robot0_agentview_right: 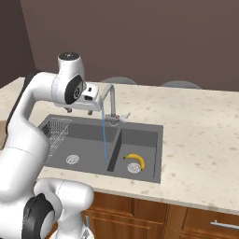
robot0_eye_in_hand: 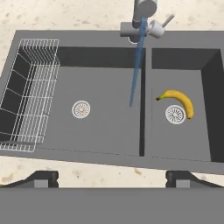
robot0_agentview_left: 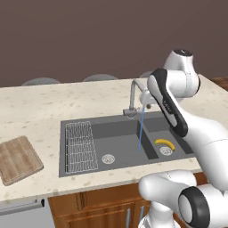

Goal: Pick the banana from the sink and place it on the cutting board to airdry. Then turn off the sink faucet.

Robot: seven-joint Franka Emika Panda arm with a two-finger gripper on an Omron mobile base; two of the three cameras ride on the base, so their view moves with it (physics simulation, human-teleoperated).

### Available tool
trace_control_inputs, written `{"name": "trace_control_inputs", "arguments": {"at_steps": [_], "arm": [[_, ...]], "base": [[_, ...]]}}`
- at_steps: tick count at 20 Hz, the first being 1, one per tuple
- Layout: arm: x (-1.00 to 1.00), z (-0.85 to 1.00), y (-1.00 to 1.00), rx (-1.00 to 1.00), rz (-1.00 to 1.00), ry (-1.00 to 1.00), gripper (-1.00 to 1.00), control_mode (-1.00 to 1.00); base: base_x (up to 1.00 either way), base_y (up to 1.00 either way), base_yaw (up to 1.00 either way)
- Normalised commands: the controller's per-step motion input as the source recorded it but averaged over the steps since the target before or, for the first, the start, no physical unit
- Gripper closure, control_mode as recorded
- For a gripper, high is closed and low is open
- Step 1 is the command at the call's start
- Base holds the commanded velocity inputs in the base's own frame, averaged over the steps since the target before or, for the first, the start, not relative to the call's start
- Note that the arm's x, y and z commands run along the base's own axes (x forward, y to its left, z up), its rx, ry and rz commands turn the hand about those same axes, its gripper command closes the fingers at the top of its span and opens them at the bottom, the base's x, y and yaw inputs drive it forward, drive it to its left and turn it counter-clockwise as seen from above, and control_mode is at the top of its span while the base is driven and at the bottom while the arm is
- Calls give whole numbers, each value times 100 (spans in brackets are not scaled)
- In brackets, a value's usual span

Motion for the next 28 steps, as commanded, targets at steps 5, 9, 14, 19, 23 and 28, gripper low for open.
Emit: {"name": "trace_control_inputs", "arguments": {"at_steps": [5,9,14,19,23,28], "arm": [[0,-1,-29,0,0,-6,-100,-100],[3,-7,-41,0,1,1,-100,-100],[1,-18,-35,0,9,4,-100,-100],[-1,-19,-19,-5,21,1,-100,-100],[-5,-15,-11,-12,25,0,-100,-100],[-30,-9,-5,-13,22,0,-100,-100]], "base": [[0,0,0],[0,0,0],[0,0,0],[0,0,0],[0,0,0],[0,0,0]]}}
